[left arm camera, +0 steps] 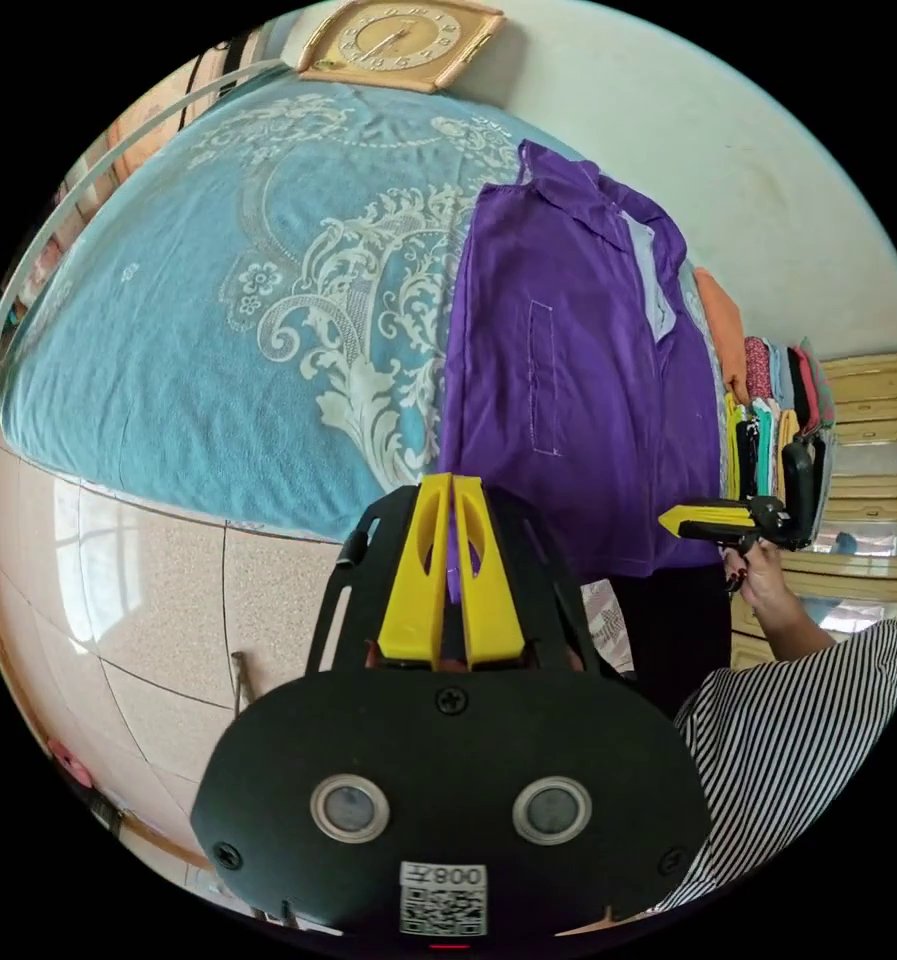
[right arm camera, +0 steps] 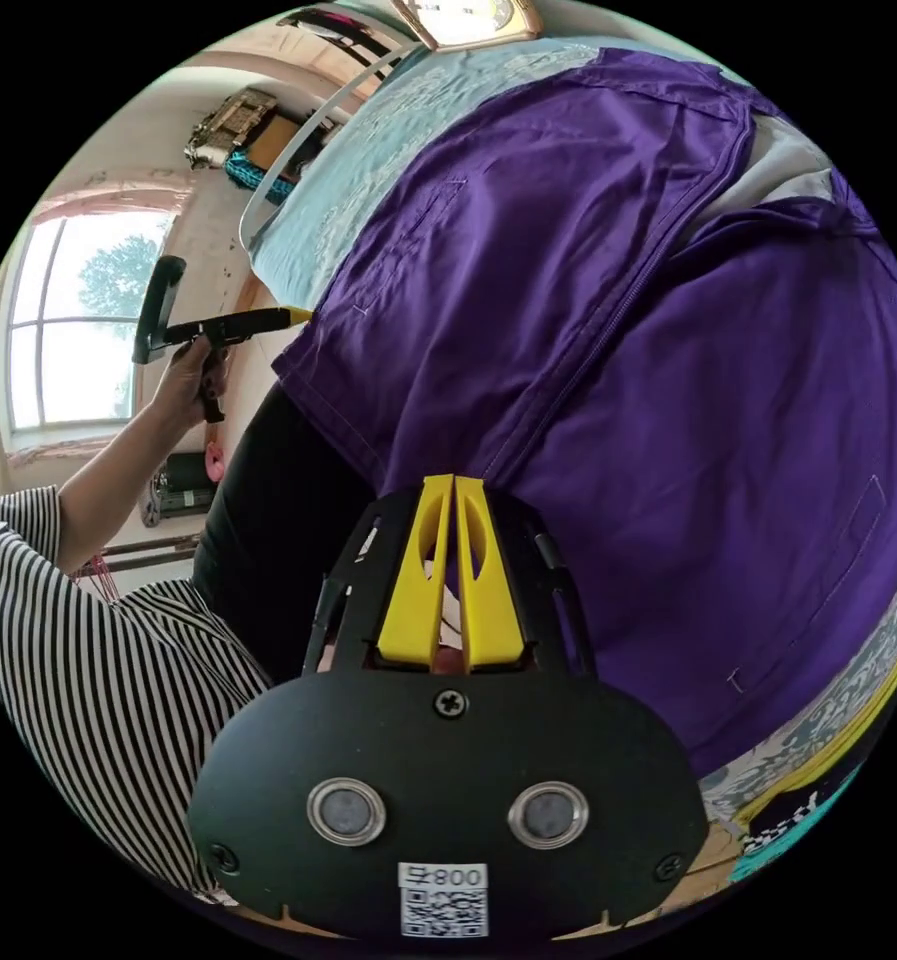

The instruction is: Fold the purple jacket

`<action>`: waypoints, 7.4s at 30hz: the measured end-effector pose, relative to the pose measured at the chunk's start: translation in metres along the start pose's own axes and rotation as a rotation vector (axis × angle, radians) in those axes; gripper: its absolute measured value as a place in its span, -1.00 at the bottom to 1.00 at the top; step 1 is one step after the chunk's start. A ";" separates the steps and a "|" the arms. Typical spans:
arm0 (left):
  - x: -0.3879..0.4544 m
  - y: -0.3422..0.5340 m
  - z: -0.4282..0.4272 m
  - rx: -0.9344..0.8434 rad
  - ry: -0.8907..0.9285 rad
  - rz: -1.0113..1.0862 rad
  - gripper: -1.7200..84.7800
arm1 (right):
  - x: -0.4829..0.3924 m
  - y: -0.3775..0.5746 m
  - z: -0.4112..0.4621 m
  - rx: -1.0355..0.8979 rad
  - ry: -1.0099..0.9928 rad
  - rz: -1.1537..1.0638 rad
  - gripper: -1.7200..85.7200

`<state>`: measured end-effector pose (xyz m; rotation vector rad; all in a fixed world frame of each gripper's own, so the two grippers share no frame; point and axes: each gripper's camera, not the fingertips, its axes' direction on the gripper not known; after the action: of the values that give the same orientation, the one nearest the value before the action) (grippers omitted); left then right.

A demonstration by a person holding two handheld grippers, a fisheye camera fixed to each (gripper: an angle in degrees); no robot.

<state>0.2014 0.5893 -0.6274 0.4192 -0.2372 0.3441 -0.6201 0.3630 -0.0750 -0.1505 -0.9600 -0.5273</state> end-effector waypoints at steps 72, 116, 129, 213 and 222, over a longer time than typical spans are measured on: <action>0.125 -0.074 0.262 -0.216 0.264 0.279 -0.91 | 0.044 0.134 -0.054 0.116 0.134 0.175 -0.91; 0.111 -0.093 0.274 -0.232 0.351 0.320 -0.93 | 0.350 -0.075 -0.327 0.643 -0.225 0.515 -0.90; 0.113 -0.109 0.250 -0.235 0.359 0.319 -0.94 | 0.362 -0.096 -0.327 0.665 -0.361 0.517 -0.88; 0.150 -0.438 0.069 0.061 0.715 0.099 -0.92 | 0.155 -0.149 -0.195 0.388 0.133 0.074 -0.96; 0.195 -0.417 0.062 -0.008 0.513 0.307 -0.96 | 0.153 -0.142 -0.194 0.384 0.117 0.061 -0.96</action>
<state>0.5254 0.2586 -0.6634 0.2737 0.2015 0.7369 -0.4760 0.1168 -0.0774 0.1941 -0.9217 -0.2852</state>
